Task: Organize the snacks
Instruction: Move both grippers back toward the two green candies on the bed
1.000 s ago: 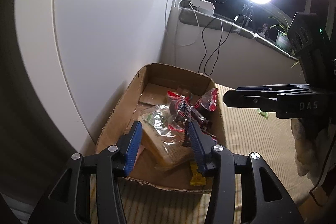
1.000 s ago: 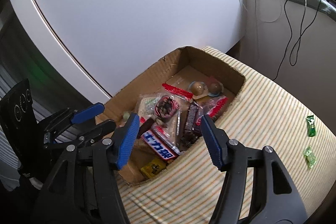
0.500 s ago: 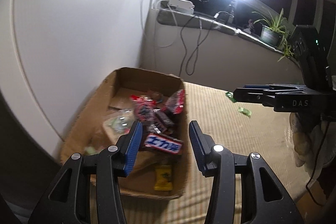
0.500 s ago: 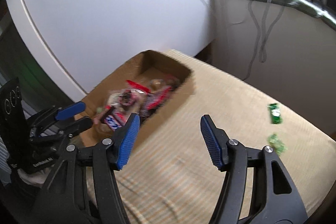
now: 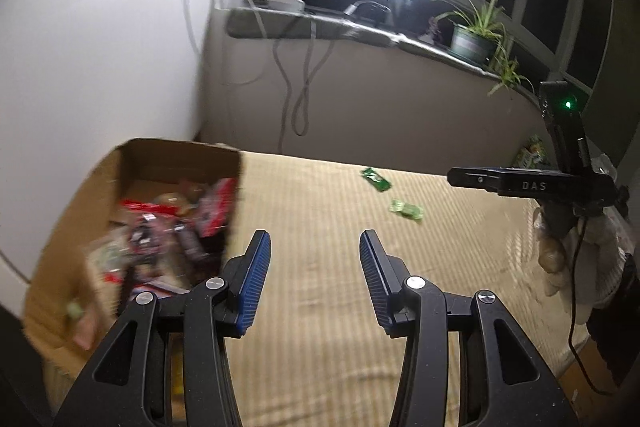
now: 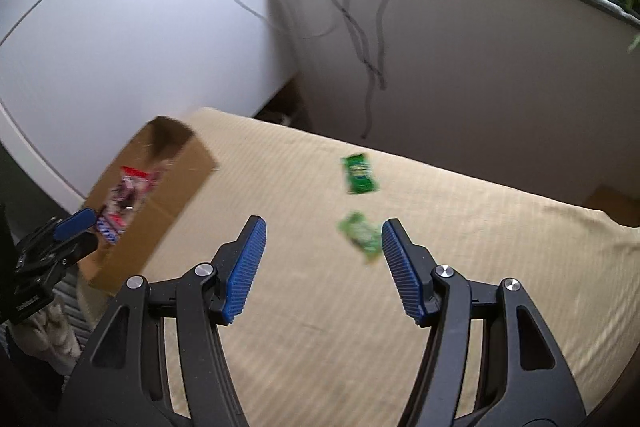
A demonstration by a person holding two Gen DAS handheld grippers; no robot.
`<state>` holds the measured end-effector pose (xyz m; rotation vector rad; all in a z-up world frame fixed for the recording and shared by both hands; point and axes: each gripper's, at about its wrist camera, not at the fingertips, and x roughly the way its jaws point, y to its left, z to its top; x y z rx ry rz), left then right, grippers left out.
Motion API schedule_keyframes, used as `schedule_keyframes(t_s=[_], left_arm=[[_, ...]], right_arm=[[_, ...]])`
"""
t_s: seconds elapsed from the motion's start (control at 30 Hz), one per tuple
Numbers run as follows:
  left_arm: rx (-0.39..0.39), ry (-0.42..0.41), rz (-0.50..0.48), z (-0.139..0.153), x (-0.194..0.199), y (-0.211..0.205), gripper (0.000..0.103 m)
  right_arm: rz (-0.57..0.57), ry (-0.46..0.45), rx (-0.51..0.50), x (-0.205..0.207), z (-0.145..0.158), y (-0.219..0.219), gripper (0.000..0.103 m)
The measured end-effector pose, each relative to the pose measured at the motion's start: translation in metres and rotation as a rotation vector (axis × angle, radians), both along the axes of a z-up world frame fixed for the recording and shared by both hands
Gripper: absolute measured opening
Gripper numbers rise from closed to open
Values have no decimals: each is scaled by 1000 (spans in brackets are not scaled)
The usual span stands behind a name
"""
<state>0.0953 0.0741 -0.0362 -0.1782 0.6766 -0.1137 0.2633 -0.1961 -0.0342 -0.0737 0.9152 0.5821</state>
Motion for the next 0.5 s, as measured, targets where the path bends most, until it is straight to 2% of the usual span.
schedule_keyframes(t_s=[0.17,0.27,0.4,0.47,0.5], left_arm=[[-17,17,-45,-7,27,-25,45],[-30,30,-64,-11,49,-36,45],[-56,56,-76,-20,81,-48,45],[-79,78,-84,-26,98,-53,45],[-84,89,-86,-29,107,-56,45]], right_arm=[[33,-20,-49,12,-13,-8,62],[93,-28,-78,14,-23,-4,53],[181,-27,-102,16,-36,5,51],[209,-22,-112,18,-43,14,42],[218,-20,-117,19,-46,15,41]])
